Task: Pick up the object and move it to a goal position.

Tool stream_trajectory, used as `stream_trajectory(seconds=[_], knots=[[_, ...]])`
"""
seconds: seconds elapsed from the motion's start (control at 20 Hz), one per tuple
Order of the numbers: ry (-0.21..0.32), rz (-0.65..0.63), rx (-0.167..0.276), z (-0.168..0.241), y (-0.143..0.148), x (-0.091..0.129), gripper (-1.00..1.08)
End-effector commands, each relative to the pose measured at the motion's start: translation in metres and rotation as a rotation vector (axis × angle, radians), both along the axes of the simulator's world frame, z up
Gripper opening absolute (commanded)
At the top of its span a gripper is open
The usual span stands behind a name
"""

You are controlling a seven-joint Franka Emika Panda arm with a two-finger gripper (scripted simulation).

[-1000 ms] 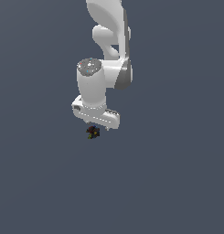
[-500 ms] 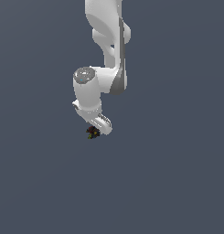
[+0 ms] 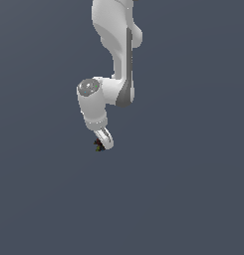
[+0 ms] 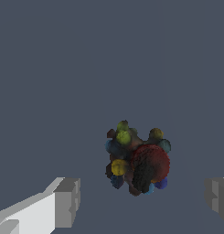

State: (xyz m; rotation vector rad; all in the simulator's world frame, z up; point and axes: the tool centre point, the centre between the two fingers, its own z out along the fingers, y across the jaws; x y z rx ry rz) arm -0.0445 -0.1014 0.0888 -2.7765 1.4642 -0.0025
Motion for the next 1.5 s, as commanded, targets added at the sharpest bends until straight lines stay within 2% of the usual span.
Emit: stream_trajectory(seconds=[0.0, 0.3, 0.6, 1.1, 1.35, 1.4, 1.45], knots=[[0.001, -0.046, 0.0, -0.004, -0.003, -0.003, 1.0], [0.003, -0.099, -0.001, -0.009, -0.006, -0.007, 1.0], [0.003, -0.098, -0.001, -0.012, -0.006, -0.007, 1.0], [0.003, -0.103, -0.001, -0.052, -0.007, -0.008, 1.0], [0.003, -0.103, -0.001, -0.059, -0.007, -0.007, 1.0], [0.003, -0.103, -0.001, -0.059, -0.007, -0.007, -1.0], [0.003, -0.103, -0.001, -0.059, -0.007, -0.007, -1.0]])
